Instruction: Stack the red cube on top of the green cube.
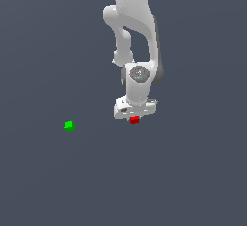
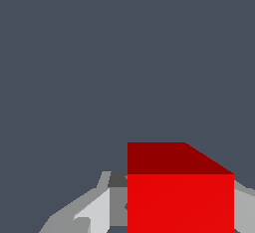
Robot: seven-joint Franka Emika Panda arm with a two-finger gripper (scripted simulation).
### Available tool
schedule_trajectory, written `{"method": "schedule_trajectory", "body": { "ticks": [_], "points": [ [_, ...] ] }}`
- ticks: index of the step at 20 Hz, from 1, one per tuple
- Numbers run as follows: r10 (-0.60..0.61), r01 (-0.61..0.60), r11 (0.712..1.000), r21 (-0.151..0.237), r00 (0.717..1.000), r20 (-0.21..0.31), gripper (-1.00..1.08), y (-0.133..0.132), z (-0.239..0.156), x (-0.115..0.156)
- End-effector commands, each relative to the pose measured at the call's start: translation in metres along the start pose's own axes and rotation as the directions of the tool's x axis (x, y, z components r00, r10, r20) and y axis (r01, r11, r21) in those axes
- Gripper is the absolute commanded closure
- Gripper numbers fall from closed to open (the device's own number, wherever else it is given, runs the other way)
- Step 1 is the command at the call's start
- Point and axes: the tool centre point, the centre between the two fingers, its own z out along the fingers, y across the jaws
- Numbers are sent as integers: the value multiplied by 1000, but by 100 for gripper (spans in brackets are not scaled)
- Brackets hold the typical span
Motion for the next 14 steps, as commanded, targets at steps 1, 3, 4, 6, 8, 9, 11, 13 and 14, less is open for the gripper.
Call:
{"method": "schedule_trajectory", "body": {
  "ticks": [1,3,4,6,8,9,11,13,14],
  "points": [
    [0,0,1000,0,1000,-2,108,0,-17,0],
    [0,0,1000,0,1000,-2,108,0,-31,0],
    [0,0,1000,0,1000,-2,108,0,-37,0],
    [0,0,1000,0,1000,-2,108,0,-48,0],
    [0,0,1000,0,1000,-2,108,0,-57,0],
    [0,0,1000,0,1000,-2,108,0,-61,0],
    [0,0,1000,0,1000,-2,108,0,-66,0],
    [0,0,1000,0,1000,-2,108,0,-69,1],
    [0,0,1000,0,1000,-2,108,0,-69,1]
  ]
}}
